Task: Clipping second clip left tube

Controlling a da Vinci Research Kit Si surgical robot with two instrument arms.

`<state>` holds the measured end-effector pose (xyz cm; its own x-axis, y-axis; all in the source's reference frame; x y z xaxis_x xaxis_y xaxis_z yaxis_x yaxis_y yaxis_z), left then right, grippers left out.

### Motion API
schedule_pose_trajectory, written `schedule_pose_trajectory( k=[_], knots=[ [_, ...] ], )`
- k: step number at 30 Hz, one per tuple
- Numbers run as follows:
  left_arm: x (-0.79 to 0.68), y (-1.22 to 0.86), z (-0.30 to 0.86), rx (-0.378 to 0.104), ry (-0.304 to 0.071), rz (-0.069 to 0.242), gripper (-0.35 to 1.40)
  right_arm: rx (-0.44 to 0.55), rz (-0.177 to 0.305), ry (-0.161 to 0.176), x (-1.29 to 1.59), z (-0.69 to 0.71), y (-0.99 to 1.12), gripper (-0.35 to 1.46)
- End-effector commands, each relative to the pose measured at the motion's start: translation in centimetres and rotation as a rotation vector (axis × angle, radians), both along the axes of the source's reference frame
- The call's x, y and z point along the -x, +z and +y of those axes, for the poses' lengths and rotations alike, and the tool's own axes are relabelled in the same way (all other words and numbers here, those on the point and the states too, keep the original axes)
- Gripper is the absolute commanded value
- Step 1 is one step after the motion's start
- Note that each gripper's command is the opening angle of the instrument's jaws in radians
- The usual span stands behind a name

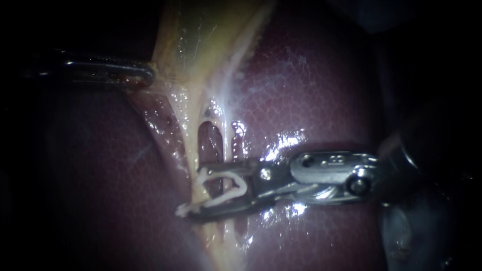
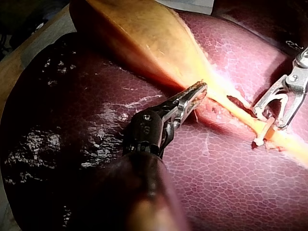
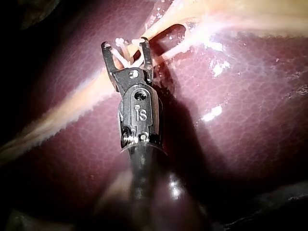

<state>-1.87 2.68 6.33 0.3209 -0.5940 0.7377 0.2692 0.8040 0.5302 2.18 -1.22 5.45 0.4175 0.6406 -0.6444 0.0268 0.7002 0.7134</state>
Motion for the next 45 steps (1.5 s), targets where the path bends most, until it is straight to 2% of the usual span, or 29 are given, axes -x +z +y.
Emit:
schedule_pose_trajectory(
  k=[1, 7, 14, 21, 26, 30, 36, 42, 45],
  knots=[
    [0.00, 0.00, 0.00, 0.000, 0.000, 0.000, -0.35, -0.002, -0.003, 0.004, 0.03, 0.01, 0.00, 0.49],
    [0.00, 0.00, 0.00, 0.000, 0.000, 0.000, -0.35, -0.031, -0.015, 0.015, 0.13, 0.02, 0.09, 0.49],
    [0.00, 0.00, 0.00, 0.000, 0.000, 0.000, -0.35, -0.077, -0.014, 0.032, 0.15, 0.00, 0.31, 0.49],
    [-0.01, 0.03, 0.00, 0.001, 0.000, 0.000, -0.35, -0.165, -0.014, 0.042, 0.15, -0.07, 0.72, 0.49],
    [-0.02, 0.04, 0.00, 0.001, 0.001, 0.000, -0.35, -0.224, -0.009, 0.046, 0.16, -0.05, 1.01, 0.49],
    [-0.02, 0.04, 0.00, 0.001, 0.001, 0.000, -0.35, -0.295, 0.022, 0.058, 0.13, -0.01, 1.09, 0.49],
    [-0.02, 0.04, 0.00, 0.001, 0.001, 0.000, -0.35, -0.399, 0.120, 0.053, -0.05, 0.00, 1.07, 0.49],
    [-0.02, 0.04, 0.00, 0.001, 0.001, 0.000, -0.35, -0.478, 0.201, 0.034, -0.23, -0.03, 0.94, 0.49],
    [-0.01, 0.05, 0.00, 0.001, 0.001, 0.000, -0.35, -0.490, 0.220, 0.028, -0.28, -0.05, 0.82, 0.49]
  ],
)
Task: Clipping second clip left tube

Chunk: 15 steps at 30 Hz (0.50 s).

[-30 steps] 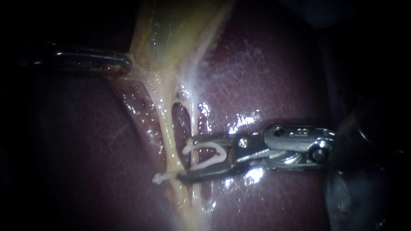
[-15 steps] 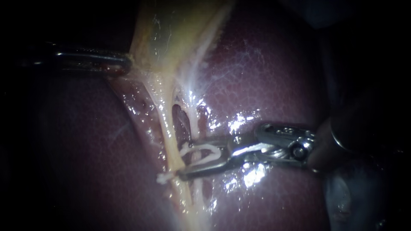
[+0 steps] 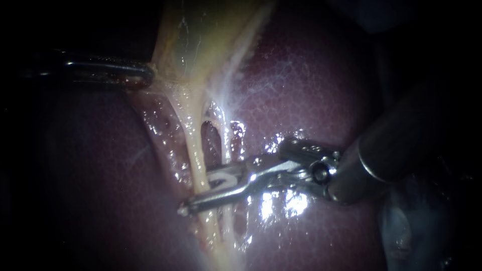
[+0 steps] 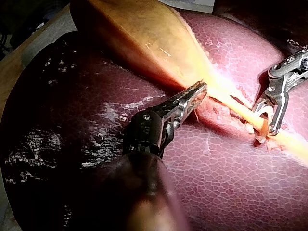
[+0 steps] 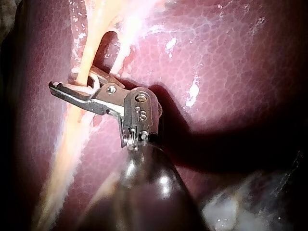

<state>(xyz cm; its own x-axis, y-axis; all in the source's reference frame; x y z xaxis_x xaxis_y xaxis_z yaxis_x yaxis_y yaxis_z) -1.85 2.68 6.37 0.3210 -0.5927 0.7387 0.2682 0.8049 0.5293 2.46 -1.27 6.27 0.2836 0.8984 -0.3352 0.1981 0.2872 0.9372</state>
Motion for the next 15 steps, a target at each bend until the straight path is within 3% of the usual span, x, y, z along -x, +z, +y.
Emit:
schedule_pose_trajectory(
  k=[1, 9, 15],
  knots=[
    [0.00, 0.00, 0.00, 0.000, 0.000, 0.000, -0.35, 0.000, 0.005, 0.003, -0.01, 0.00, -0.05, 0.49],
    [0.00, 0.00, 0.00, 0.000, 0.000, 0.000, -0.35, -0.033, 0.049, 0.024, -0.03, 0.12, -0.49, 0.48],
    [0.00, 0.00, 0.00, 0.000, 0.000, 0.000, -0.35, -0.039, 0.048, 0.028, 0.00, 0.15, -0.61, 0.44]
  ],
)
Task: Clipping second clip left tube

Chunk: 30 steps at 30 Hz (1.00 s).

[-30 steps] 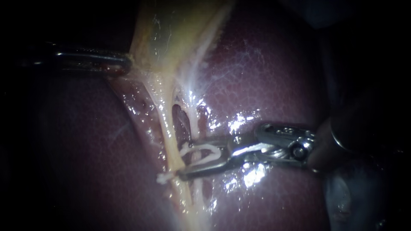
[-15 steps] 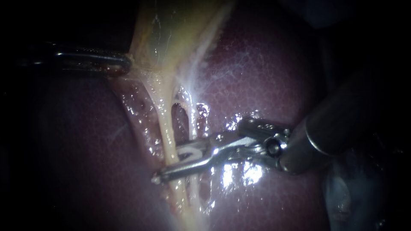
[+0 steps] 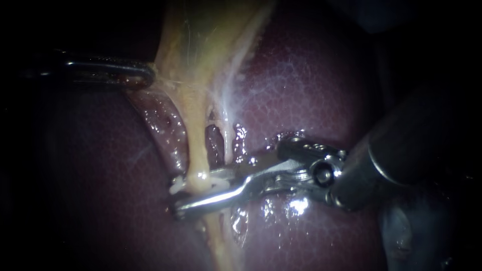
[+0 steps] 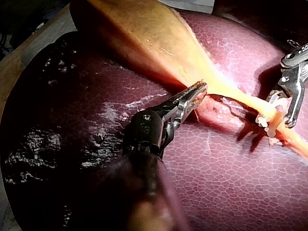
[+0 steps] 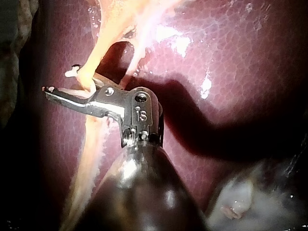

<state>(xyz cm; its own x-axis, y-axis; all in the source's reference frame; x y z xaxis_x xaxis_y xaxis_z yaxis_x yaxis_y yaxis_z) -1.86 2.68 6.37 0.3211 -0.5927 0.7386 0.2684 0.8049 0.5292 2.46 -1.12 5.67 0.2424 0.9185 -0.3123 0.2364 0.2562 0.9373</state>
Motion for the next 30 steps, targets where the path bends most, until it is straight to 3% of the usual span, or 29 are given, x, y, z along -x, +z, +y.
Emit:
schedule_pose_trajectory(
  k=[1, 12, 17, 19, 30],
  knots=[
    [0.00, 0.00, 0.00, 0.000, 0.000, 0.000, -0.35, 0.001, -0.001, 0.000, 0.01, 0.00, 0.00, 0.42],
    [0.00, 0.00, 0.00, 0.000, 0.000, 0.000, -0.35, 0.001, 0.002, -0.005, 0.08, 0.01, 0.04, 0.10],
    [0.00, 0.00, 0.00, 0.000, 0.000, 0.000, -0.35, 0.001, 0.010, -0.018, 0.08, 0.00, 0.04, -0.28],
    [0.00, 0.00, 0.00, 0.001, -0.003, 0.002, -0.35, 0.001, 0.013, -0.022, 0.08, -0.01, 0.04, -0.35],
    [0.00, 0.00, 0.00, 0.001, -0.003, 0.002, -0.35, 0.013, 0.017, -0.021, 0.08, -0.01, 0.07, -0.35]
  ],
)
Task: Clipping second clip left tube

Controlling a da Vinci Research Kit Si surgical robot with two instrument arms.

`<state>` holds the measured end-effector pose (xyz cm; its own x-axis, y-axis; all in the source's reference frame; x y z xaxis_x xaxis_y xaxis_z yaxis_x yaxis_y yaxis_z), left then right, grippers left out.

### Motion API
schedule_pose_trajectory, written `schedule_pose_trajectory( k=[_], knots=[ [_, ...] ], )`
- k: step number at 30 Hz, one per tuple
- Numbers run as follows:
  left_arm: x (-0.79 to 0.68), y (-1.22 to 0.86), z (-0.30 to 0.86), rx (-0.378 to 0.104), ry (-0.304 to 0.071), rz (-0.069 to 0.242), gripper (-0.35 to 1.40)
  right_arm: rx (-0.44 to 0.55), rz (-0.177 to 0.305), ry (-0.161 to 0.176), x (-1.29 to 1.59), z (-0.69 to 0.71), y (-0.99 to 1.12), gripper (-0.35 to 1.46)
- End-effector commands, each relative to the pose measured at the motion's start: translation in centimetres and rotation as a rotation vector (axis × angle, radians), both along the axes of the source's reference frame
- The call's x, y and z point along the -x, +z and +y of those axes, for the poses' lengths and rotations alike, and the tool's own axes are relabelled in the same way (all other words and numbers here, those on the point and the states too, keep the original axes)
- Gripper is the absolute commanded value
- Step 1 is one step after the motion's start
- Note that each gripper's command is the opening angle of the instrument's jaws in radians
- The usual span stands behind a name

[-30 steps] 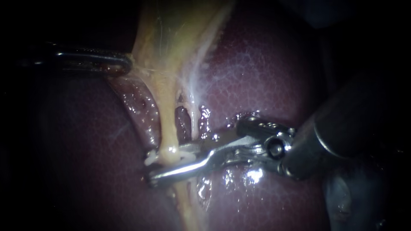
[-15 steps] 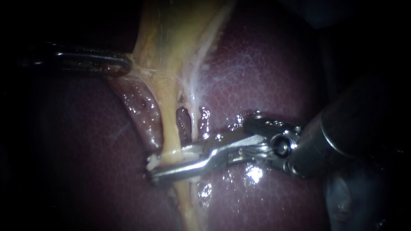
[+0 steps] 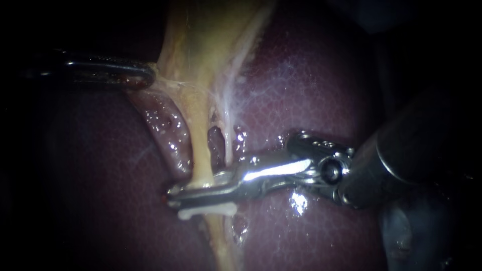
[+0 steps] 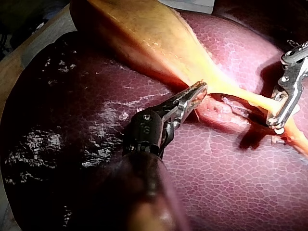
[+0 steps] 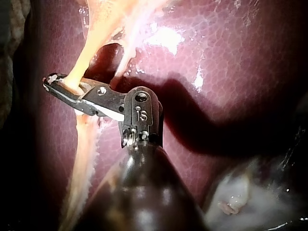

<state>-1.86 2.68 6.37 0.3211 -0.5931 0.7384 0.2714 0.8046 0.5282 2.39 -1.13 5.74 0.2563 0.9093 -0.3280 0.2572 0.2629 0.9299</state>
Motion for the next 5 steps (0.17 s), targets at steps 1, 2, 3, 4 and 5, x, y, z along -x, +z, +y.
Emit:
schedule_pose_trajectory(
  k=[1, 2, 3, 4, 5],
  knots=[
    [0.00, 0.00, 0.00, 0.000, 0.000, 0.000, -0.35, 0.001, 0.000, 0.000, 0.00, 0.00, 0.01, -0.35],
    [0.00, 0.00, 0.00, 0.000, 0.000, 0.000, -0.35, 0.001, 0.000, 0.000, 0.00, 0.01, 0.01, -0.35],
    [0.00, 0.00, 0.00, 0.000, 0.000, 0.000, -0.35, 0.001, 0.000, 0.001, 0.00, 0.01, 0.02, -0.35],
    [0.00, 0.00, 0.00, 0.000, 0.000, 0.000, -0.35, 0.001, 0.000, 0.000, 0.00, 0.01, 0.02, -0.35],
    [0.00, 0.00, 0.00, 0.000, 0.000, 0.000, -0.35, 0.001, 0.000, 0.000, 0.00, 0.02, 0.03, -0.35]
  ],
)
